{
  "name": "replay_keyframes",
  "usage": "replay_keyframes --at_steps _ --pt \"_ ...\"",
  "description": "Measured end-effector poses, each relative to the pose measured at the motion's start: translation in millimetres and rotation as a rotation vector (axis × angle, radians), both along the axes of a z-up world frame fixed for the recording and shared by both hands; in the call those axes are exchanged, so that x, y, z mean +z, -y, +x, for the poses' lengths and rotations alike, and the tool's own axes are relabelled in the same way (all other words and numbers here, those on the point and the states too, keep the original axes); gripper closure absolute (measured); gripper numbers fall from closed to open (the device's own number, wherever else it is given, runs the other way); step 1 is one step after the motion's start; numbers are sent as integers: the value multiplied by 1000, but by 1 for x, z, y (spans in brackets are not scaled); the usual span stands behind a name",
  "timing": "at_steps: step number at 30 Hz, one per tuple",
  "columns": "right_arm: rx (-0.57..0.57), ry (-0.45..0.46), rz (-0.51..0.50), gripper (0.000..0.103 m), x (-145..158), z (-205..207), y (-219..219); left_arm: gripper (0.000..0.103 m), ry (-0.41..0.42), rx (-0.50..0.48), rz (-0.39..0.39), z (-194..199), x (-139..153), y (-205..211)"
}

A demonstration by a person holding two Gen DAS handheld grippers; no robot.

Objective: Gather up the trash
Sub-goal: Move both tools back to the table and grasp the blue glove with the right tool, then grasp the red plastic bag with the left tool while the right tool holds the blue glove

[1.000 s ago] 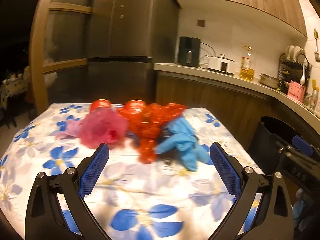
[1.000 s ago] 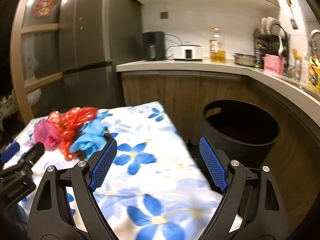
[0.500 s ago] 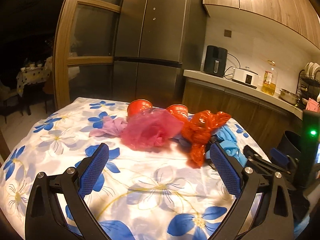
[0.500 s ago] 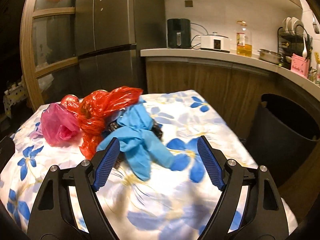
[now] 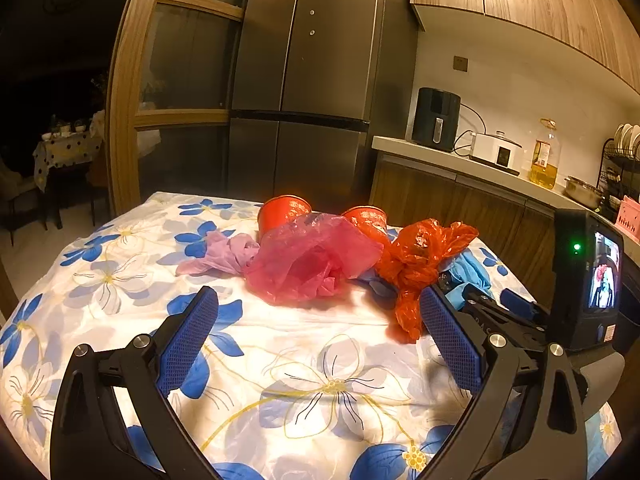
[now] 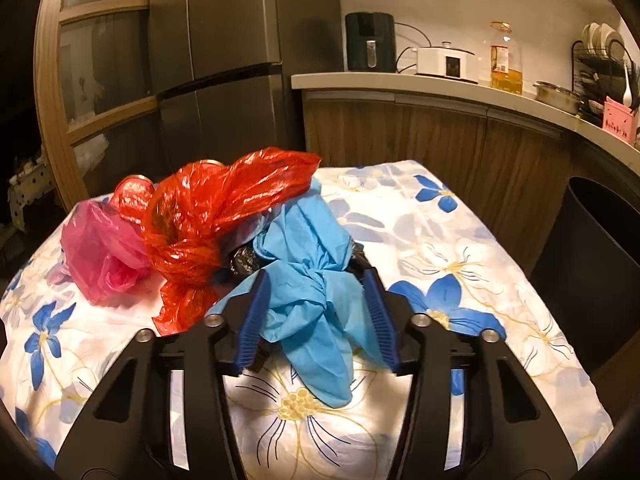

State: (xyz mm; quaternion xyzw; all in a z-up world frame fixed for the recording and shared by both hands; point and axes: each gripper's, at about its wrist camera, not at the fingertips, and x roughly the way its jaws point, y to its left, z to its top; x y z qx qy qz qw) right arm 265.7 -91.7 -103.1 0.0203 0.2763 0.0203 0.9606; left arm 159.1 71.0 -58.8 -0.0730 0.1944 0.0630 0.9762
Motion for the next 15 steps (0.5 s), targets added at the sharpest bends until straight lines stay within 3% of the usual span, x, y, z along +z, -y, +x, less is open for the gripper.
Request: replay_keyframes --at_steps 6,15 --pt "17 -16 -11 78 -5 1 -3 7 -9 -1 -9 3 -3 0" --pt "28 -3 -7 89 0 -8 -2 7 -8 -3 -4 3 -3 2"
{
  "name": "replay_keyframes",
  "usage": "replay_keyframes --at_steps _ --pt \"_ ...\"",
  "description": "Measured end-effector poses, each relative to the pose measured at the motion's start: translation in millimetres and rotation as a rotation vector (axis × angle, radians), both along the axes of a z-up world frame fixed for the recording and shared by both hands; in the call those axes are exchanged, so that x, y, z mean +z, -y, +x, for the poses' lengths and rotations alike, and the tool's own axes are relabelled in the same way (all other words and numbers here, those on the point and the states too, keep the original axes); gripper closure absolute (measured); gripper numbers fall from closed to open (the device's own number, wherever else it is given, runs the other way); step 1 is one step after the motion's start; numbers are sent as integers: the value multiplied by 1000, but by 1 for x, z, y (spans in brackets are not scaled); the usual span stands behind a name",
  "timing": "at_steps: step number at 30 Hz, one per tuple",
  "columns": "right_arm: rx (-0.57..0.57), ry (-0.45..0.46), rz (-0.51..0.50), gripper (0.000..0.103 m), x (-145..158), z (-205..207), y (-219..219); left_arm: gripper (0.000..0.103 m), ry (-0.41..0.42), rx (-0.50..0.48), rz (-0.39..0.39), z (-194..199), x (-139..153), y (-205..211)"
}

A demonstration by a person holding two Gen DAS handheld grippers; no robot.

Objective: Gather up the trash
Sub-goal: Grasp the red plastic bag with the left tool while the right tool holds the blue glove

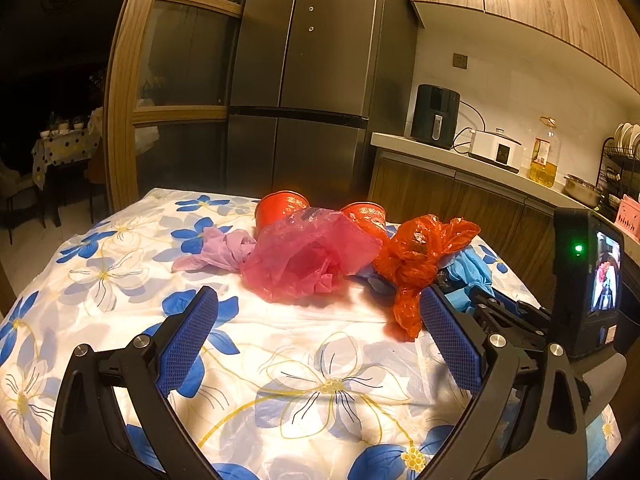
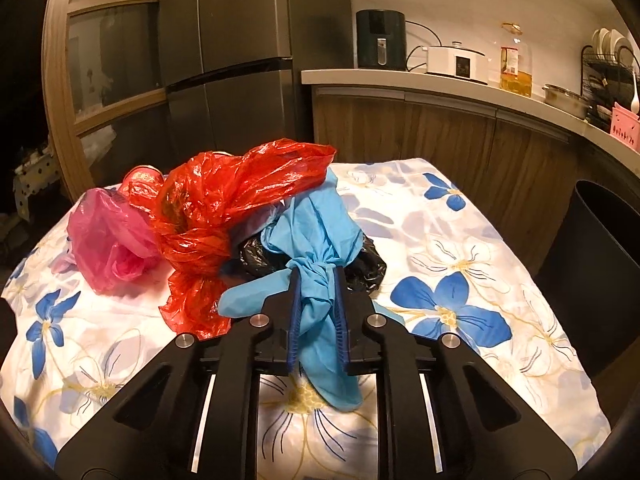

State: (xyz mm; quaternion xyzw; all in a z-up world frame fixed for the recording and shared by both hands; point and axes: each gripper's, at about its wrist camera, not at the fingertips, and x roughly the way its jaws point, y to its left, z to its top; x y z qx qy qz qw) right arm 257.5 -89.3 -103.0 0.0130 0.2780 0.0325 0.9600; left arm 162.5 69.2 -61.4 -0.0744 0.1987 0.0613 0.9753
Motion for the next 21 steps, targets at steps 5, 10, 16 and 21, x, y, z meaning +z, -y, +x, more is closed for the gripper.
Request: replay_keyframes --at_steps 5,10,16,21 --pt "-3 22 3 90 7 -13 8 7 -8 -14 -1 2 0 6" --pt "-24 54 26 90 18 -32 30 7 -17 -33 -4 9 -2 17" --pt "-61 98 51 90 31 -53 56 7 -19 -65 8 33 -5 36" --pt "-71 110 69 90 35 -64 72 7 -38 -93 26 63 -9 55"
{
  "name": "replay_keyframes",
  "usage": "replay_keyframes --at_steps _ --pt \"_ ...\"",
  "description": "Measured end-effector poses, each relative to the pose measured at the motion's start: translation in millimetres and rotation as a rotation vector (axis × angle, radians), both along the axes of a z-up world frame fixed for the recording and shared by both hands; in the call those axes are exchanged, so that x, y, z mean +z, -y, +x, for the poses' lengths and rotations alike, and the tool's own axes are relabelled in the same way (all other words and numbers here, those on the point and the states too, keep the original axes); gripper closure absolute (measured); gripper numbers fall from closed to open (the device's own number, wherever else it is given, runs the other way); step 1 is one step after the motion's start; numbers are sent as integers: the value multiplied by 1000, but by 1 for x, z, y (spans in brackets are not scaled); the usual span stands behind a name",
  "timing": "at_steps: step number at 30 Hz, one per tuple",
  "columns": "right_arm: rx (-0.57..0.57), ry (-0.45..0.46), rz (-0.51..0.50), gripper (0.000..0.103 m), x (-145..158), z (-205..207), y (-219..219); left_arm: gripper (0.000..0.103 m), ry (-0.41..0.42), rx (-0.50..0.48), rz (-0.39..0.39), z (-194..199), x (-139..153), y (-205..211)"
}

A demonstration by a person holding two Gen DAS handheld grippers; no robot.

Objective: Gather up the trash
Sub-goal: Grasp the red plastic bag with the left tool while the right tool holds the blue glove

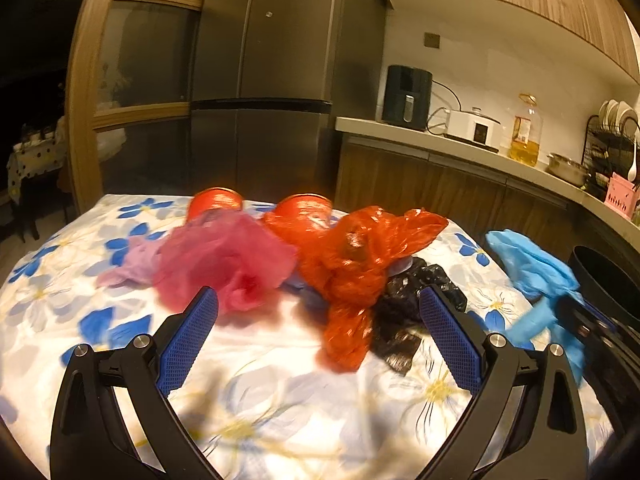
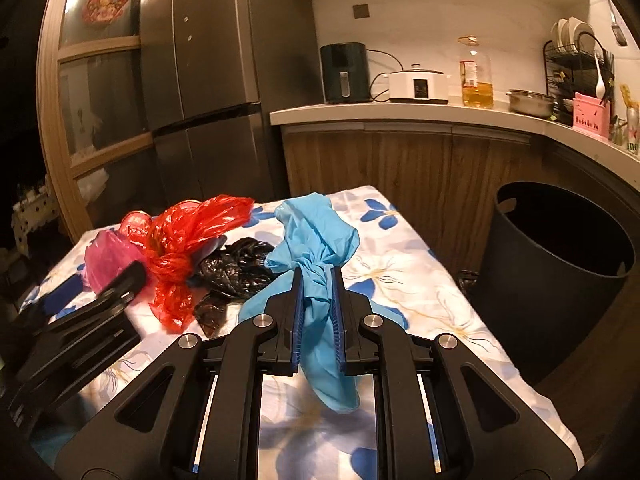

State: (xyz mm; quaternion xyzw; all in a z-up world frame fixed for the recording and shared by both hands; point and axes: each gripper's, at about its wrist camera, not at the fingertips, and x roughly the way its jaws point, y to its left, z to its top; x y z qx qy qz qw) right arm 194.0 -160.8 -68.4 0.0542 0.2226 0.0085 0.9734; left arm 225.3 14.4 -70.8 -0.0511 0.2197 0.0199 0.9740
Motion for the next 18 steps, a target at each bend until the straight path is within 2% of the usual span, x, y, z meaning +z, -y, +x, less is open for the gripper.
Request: replay_keyframes --at_steps 2,7,9,13,16,18 --pt "-1 1 6 90 0 -2 4 7 -13 -2 -8 12 -1 2" --pt "3 3 6 90 -1 -2 7 14 -39 -10 -26 34 -2 12" --pt "5 2 9 90 -1 -2 8 21 -47 -15 -36 37 -3 16" --pt "11 2 12 90 -1 0 10 27 -73 -42 -28 42 -10 26" --pt "14 2 11 90 -2 1 10 39 -101 -33 -43 53 -10 24" --pt "15 0 9 90 -3 0 10 61 -114 -29 -50 58 -10 22"
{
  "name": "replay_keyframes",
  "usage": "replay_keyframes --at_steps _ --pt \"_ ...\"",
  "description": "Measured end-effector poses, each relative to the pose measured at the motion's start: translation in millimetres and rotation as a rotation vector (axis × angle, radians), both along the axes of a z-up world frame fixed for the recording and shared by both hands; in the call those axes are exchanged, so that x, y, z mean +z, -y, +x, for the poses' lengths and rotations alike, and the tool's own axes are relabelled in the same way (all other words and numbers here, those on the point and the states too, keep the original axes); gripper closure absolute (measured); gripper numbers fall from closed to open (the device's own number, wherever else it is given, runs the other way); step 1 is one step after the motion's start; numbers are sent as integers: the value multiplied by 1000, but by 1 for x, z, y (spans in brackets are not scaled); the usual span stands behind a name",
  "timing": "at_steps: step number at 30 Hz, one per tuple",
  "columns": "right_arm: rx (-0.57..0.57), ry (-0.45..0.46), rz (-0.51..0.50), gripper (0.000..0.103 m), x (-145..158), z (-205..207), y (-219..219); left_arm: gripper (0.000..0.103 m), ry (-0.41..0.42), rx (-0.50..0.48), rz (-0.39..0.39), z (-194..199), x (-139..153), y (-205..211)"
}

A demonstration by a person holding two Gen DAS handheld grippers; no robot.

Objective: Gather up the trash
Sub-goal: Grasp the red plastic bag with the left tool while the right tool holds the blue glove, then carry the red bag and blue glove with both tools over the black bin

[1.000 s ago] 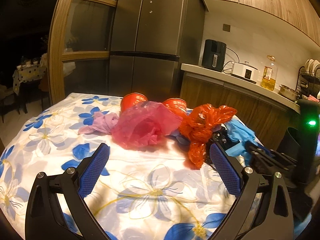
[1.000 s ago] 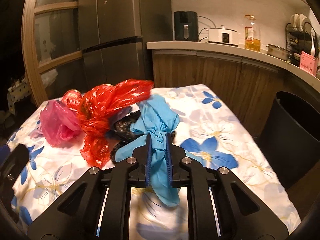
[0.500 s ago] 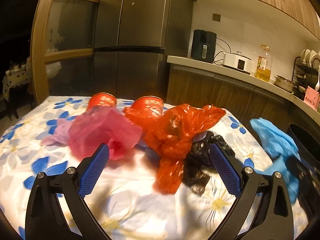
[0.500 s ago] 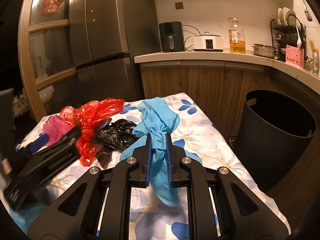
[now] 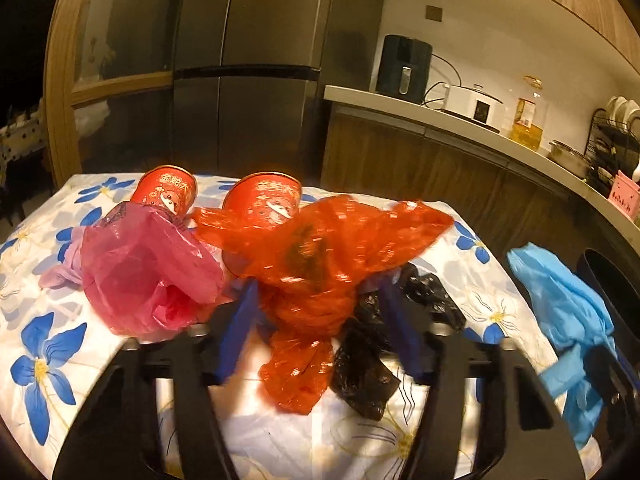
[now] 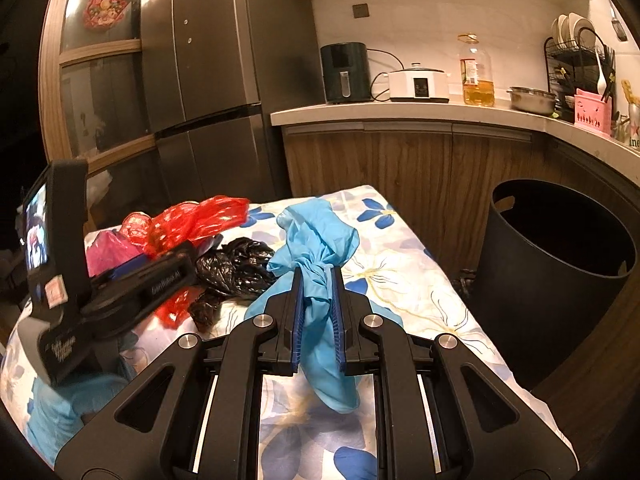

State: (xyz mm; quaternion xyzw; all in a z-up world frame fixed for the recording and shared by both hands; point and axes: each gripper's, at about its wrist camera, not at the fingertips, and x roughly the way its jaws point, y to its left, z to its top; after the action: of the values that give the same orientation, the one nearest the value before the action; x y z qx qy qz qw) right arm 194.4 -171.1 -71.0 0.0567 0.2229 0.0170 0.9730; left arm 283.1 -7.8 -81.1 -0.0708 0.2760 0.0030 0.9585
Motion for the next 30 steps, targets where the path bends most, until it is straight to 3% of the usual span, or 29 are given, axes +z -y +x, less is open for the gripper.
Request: replay_keyframes --at_steps 3,7,19,30 --pt "1 0 -1 90 0 -2 0 70 -9 -16 -10 1 -1 -1" --pt "-3 5 -1 90 4 -4 0 75 2 -25 -13 -8 1 -1" --pt "-25 34 -4 90 24 -27 5 75 94 -13 -58 -79 33 -12" --pt "-63 70 -11 90 45 -60 19 75 135 -33 -45 -120 52 4"
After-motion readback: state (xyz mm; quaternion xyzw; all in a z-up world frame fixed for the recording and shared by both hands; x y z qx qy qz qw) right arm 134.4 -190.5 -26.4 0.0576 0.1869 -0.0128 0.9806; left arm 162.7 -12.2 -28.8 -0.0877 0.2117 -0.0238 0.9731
